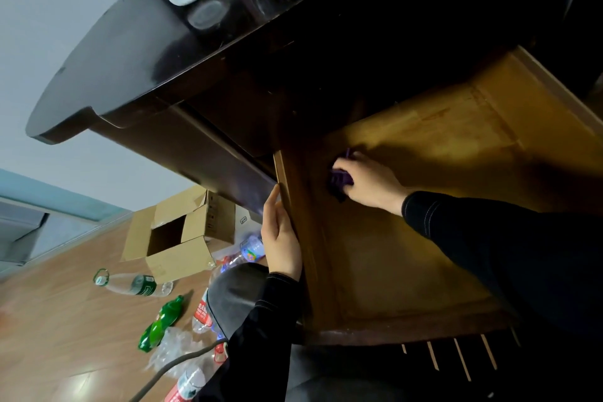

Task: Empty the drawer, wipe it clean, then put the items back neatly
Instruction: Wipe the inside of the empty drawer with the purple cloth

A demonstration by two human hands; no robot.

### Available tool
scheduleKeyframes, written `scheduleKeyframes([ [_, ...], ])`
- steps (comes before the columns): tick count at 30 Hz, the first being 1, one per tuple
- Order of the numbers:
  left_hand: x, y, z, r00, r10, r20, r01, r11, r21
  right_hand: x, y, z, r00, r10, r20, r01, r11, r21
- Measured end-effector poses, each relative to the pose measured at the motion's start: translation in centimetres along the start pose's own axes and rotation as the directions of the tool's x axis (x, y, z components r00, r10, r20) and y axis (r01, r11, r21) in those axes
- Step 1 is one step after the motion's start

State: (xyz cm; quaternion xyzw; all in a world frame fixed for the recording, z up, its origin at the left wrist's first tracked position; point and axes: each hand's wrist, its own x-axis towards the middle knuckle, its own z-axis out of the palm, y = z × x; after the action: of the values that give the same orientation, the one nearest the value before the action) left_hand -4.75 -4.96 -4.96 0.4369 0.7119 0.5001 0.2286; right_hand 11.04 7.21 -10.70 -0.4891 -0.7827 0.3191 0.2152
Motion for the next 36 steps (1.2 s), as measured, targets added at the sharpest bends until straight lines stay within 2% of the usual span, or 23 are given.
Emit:
scheduleKeyframes([
  [2, 0.0, 0.0, 0.0, 1.0, 0.003, -0.005, -0.003, 1.0, 0.016, -0.5, 0.4, 0.3, 0.992, -0.071, 0.106, 0.093, 0.971, -0.218],
  [4, 0.0, 0.1, 0.0, 1.0, -0.006, -0.005, 0.006, 1.0, 0.006, -1.0, -0.1, 0.4, 0.983, -0.141, 0.115, 0.171, 0.93, -0.325],
  [6, -0.1, 0.3, 0.0, 1.0, -0.008, 0.005, 0.008, 1.0, -0.011, -1.4, -0.5, 0.6, 0.971, -0.199, 0.131, 0.233, 0.909, -0.346],
  [10, -0.1, 0.6, 0.1, 1.0, 0.012, 0.0, -0.012, 1.0, -0.019, -3.0, -0.7, 1.5, 0.895, -0.313, 0.319, 0.41, 0.857, -0.311],
  [12, -0.2, 0.8, 0.2, 1.0, 0.009, 0.002, -0.009, 1.0, -0.024, -3.4, -1.0, 1.8, 0.878, -0.309, 0.366, 0.417, 0.869, -0.266],
  [13, -0.2, 0.8, 0.2, 1.0, 0.009, 0.002, -0.008, 1.0, -0.028, -3.1, -1.2, 1.7, 0.896, -0.269, 0.353, 0.352, 0.916, -0.195],
  [14, -0.3, 0.9, 0.2, 1.0, 0.008, 0.001, -0.008, 1.0, -0.027, -2.6, -1.3, 1.4, 0.925, -0.188, 0.329, 0.217, 0.975, -0.053],
  [15, -0.3, 0.9, 0.1, 1.0, 0.006, 0.002, -0.006, 1.0, -0.018, -2.0, -1.4, 0.9, 0.944, -0.075, 0.32, 0.028, 0.988, 0.15],
  [16, -0.3, 0.9, 0.1, 1.0, 0.005, 0.003, -0.005, 1.0, -0.007, -1.3, -1.4, 0.4, 0.939, 0.046, 0.341, -0.178, 0.912, 0.369],
  [17, -0.3, 0.9, 0.0, 1.0, 0.004, 0.004, -0.004, 1.0, 0.002, -0.9, -1.3, -0.2, 0.91, 0.151, 0.387, -0.356, 0.763, 0.54],
  [18, -0.4, 0.9, 0.0, 1.0, 0.0, 0.005, -0.001, 1.0, 0.008, -0.6, -1.0, -0.7, 0.866, 0.221, 0.449, -0.484, 0.599, 0.638],
  [20, -0.4, 0.9, 0.0, 1.0, -0.015, 0.006, 0.015, 1.0, 0.009, -0.4, -0.3, -1.7, 0.772, 0.241, 0.588, -0.634, 0.335, 0.697],
  [21, -0.3, 0.8, 0.0, 1.0, -0.021, 0.006, 0.021, 1.0, 0.008, -0.5, 0.1, -2.0, 0.734, 0.224, 0.641, -0.679, 0.248, 0.691],
  [22, -0.3, 0.8, 0.0, 1.0, -0.022, 0.007, 0.022, 1.0, 0.01, -0.4, 0.4, -2.3, 0.707, 0.204, 0.677, -0.707, 0.192, 0.681],
  [24, -0.3, 0.7, -0.1, 1.0, -0.018, 0.01, 0.018, 1.0, 0.017, -0.4, 0.6, -2.6, 0.686, 0.168, 0.708, -0.727, 0.146, 0.671],
  [27, -0.3, 0.7, -0.1, 1.0, -0.028, 0.005, 0.028, 1.0, 0.008, -0.4, -0.1, -2.5, 0.696, 0.184, 0.694, -0.718, 0.173, 0.674],
  [30, -0.3, 0.7, 0.0, 0.999, -0.035, 0.005, 0.035, 0.999, 0.007, -0.8, -1.1, -2.0, 0.76, 0.264, 0.593, -0.649, 0.273, 0.71],
  [31, -0.3, 0.7, -0.1, 0.999, -0.033, 0.005, 0.033, 0.999, 0.007, -1.0, -1.4, -1.6, 0.798, 0.293, 0.527, -0.602, 0.335, 0.725],
  [33, -0.3, 0.7, -0.1, 1.0, -0.022, 0.009, 0.022, 1.0, 0.014, -1.8, -2.6, -0.6, 0.866, 0.303, 0.397, -0.5, 0.524, 0.689],
  [35, -0.3, 0.8, 0.0, 1.0, -0.007, 0.012, 0.007, 1.0, 0.017, -2.9, -4.3, 0.9, 0.908, 0.211, 0.362, -0.404, 0.673, 0.62],
  [36, -0.3, 0.8, 0.0, 1.0, -0.002, 0.01, 0.001, 1.0, 0.016, -3.5, -5.0, 1.6, 0.914, 0.154, 0.376, -0.368, 0.707, 0.604],
])
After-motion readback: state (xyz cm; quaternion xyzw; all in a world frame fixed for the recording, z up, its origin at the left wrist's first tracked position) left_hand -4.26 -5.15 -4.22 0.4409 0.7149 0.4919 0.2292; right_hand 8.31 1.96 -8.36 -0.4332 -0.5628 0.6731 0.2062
